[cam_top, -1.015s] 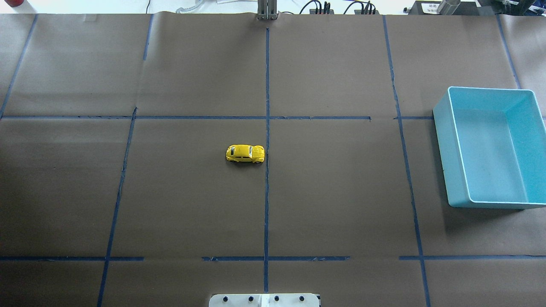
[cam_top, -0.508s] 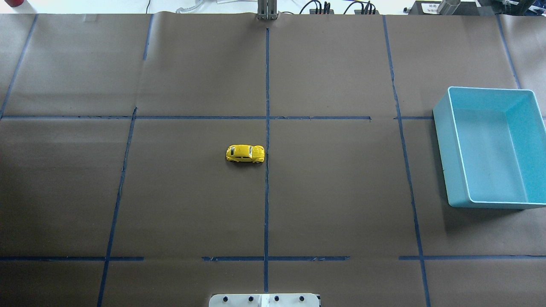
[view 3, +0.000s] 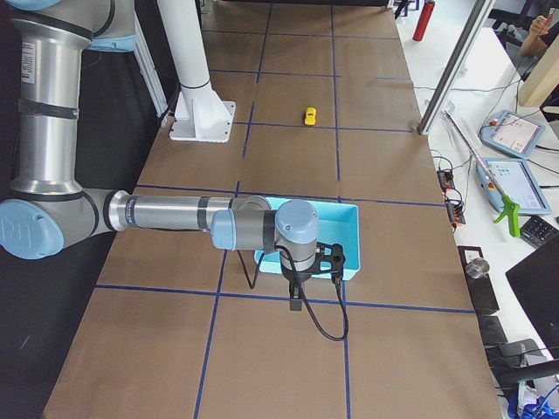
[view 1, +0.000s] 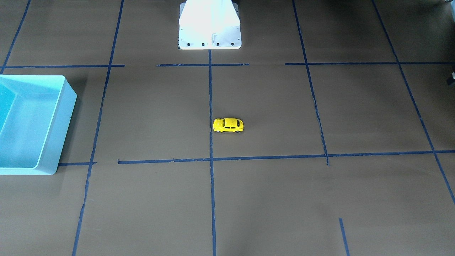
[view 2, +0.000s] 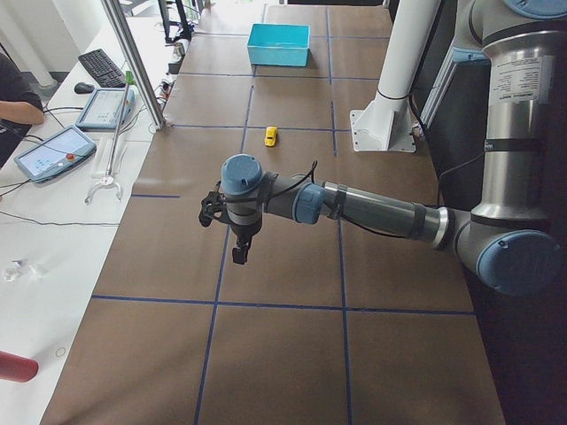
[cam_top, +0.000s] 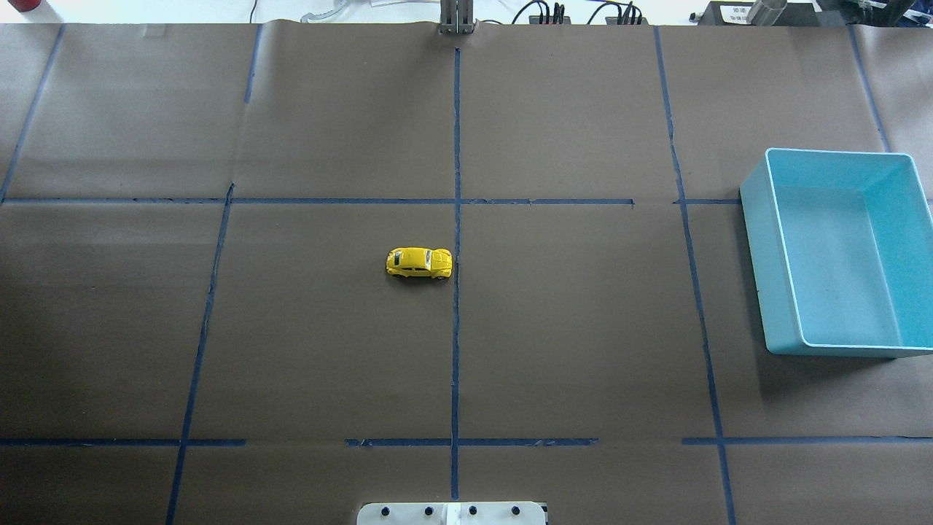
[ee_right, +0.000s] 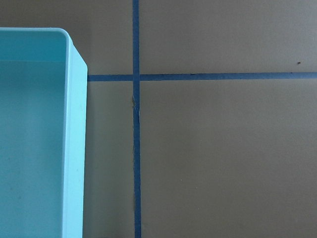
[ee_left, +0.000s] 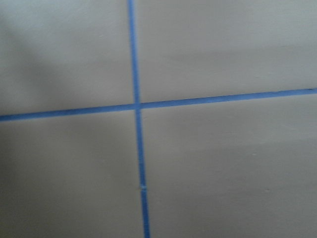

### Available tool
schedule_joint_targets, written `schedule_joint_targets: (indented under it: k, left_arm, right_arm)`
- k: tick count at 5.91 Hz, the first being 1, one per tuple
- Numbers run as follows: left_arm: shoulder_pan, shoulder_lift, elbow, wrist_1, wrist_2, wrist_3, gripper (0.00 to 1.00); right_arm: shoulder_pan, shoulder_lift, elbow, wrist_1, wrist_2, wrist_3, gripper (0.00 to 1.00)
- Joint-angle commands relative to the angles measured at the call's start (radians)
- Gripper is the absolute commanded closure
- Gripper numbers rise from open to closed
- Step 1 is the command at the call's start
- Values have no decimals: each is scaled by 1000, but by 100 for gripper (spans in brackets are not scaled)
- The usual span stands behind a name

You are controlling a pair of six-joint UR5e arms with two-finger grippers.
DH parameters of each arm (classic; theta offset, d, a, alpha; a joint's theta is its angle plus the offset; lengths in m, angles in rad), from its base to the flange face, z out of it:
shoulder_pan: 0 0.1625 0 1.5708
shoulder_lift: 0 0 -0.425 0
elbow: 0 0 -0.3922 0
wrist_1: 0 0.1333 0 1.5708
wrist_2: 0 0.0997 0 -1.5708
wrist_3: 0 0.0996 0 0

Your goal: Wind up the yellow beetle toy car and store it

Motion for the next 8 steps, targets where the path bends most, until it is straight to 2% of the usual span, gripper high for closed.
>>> schedule_joint_targets:
  k: [1,4,5,6,7,8]
  left_arm:
    - [162,-114,-86,0,3,-1,0]
    - [564,-454,-61,0,27,5,0]
    - [687,-525,-53,-3,196,5,0]
    - [806,-606,-19,-2,319,5,0]
    - [836,-731,87,-3,358,8,0]
    - [867,-889,242,-2,358,8,0]
  right_arm:
    - [0,-1,1,0,0,0,0]
    - [1,-4,3,0,0,0,0]
    - [1,-6,6,0,2,0,0]
    - [1,-6,7,0,2,0,0]
    - [0,-6,7,0,3,0,0]
    - [0,-6,7,0,6,0,0]
